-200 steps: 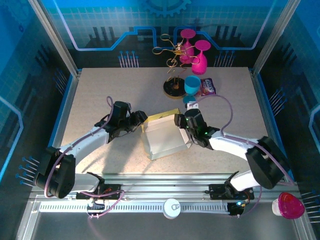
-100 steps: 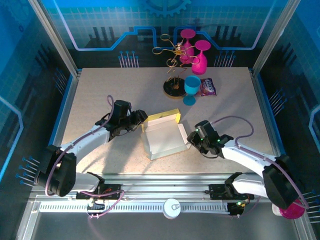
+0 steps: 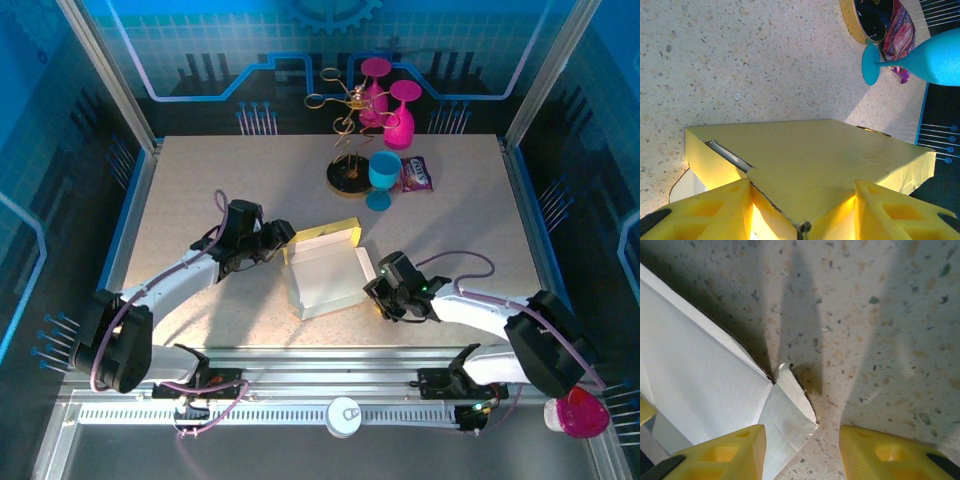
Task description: Fold the paper box
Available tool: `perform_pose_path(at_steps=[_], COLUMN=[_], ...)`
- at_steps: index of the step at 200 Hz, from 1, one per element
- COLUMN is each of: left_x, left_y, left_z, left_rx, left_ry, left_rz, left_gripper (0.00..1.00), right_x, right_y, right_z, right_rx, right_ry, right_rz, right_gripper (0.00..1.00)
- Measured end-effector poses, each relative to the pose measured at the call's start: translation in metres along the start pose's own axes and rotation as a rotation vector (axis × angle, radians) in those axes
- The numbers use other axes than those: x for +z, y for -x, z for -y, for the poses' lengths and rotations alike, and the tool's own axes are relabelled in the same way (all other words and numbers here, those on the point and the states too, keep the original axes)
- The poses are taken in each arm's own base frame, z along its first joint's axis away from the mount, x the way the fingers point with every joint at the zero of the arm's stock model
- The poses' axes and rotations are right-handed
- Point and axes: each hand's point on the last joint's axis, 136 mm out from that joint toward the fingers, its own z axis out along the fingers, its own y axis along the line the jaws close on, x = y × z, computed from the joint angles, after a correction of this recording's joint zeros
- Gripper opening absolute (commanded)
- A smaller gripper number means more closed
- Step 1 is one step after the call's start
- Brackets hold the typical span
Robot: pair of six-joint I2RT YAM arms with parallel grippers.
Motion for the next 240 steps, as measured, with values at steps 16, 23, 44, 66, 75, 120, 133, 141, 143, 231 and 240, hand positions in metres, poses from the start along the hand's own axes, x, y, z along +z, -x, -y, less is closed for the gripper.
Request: perform_pose_path(at_steps=[16, 23, 44, 66, 75, 120, 133, 141, 143, 231, 240], left_x=[0.0, 0.0, 0.0, 0.0, 0.0, 0.0, 0.0, 0.0, 0.0, 0.001, 0.002], left_y=[0.0, 0.0, 0.0, 0.001, 0.001, 0.001, 0.001, 0.002, 0.002, 0.008, 0.01], left_z=[0.0, 0.0, 0.0, 0.0, 0.0, 0.0, 0.0, 0.0, 0.0, -0.001, -0.002], left_rx=[0.0, 0.0, 0.0, -0.002, -0.003, -0.003, -0.003, -0.004, -0.004, -0.019, -0.024], left_ry=[0.0, 0.0, 0.0, 0.003, 0.004, 0.005, 0.005, 0.005, 0.005, 0.016, 0.019], left_rz=[0.0, 0.0, 0.0, 0.0, 0.0, 0.0, -0.001, 0.001, 0.001, 0.001, 0.002], left_gripper=[0.5, 0.5, 0.5, 0.5, 0.5, 0.5, 0.5, 0.5, 0.5, 0.5, 0.5], right_x=[0.003, 0.004, 0.005, 0.004, 0.004, 0.005, 0.005, 0.006, 0.006, 0.003, 0.003], right_y=[0.001, 0.001, 0.001, 0.002, 0.002, 0.004, 0.004, 0.004, 0.004, 0.004, 0.004], right_z=[0.003, 0.005, 0.007, 0.008, 0.008, 0.008, 0.007, 0.006, 0.006, -0.013, -0.015], right_rx=[0.024, 0.034, 0.058, 0.062, 0.058, 0.056, 0.057, 0.057, 0.058, 0.104, 0.111], right_ry=[-0.012, -0.018, -0.031, -0.054, -0.06, -0.07, -0.067, -0.066, -0.066, 0.001, 0.006], right_rz=[0.003, 0.004, 0.008, 0.013, 0.017, 0.029, 0.029, 0.028, 0.028, 0.03, 0.03], right_gripper=[0.35, 0.33, 0.28, 0.23, 0.21, 0.14, 0.17, 0.2, 0.21, 0.46, 0.49])
